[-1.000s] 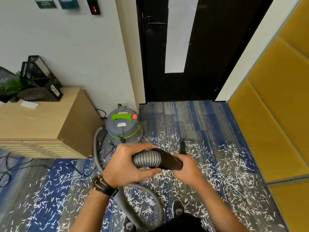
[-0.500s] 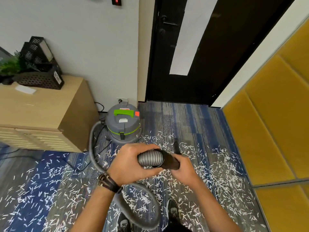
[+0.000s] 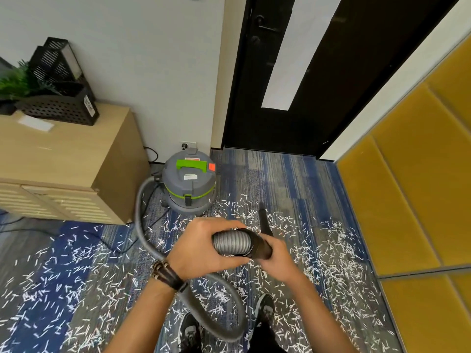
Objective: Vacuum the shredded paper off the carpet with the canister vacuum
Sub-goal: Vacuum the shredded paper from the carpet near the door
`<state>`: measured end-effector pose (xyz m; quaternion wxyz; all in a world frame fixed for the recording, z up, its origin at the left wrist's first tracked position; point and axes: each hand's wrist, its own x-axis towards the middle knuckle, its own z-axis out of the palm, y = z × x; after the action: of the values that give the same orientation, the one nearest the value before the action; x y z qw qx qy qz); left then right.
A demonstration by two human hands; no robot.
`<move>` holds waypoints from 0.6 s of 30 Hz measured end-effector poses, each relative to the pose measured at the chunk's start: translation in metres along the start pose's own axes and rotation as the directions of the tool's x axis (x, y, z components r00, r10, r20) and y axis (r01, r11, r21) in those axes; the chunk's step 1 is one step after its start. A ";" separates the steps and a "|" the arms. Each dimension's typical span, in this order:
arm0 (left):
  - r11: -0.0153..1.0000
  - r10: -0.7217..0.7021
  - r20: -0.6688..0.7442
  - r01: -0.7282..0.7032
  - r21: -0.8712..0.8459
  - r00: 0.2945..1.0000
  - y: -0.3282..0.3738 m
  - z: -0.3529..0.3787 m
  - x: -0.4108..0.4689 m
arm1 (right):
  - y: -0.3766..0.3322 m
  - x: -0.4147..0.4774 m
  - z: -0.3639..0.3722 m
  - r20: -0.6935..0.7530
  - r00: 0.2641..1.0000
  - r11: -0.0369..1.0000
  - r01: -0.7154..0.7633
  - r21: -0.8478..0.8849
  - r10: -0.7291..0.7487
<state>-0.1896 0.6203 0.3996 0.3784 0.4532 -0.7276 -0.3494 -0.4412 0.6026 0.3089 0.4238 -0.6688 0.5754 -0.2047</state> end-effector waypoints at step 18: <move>0.999 -0.041 -0.027 0.042 0.015 0.999 0.001 -0.030 -0.008 | -0.015 0.020 0.020 0.079 0.997 0.999 0.002 -0.041 0.001</move>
<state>-0.1620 0.6232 0.4128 0.3772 0.4757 -0.7156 -0.3454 -0.4120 0.5906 0.3050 0.4325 -0.6849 0.5622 -0.1664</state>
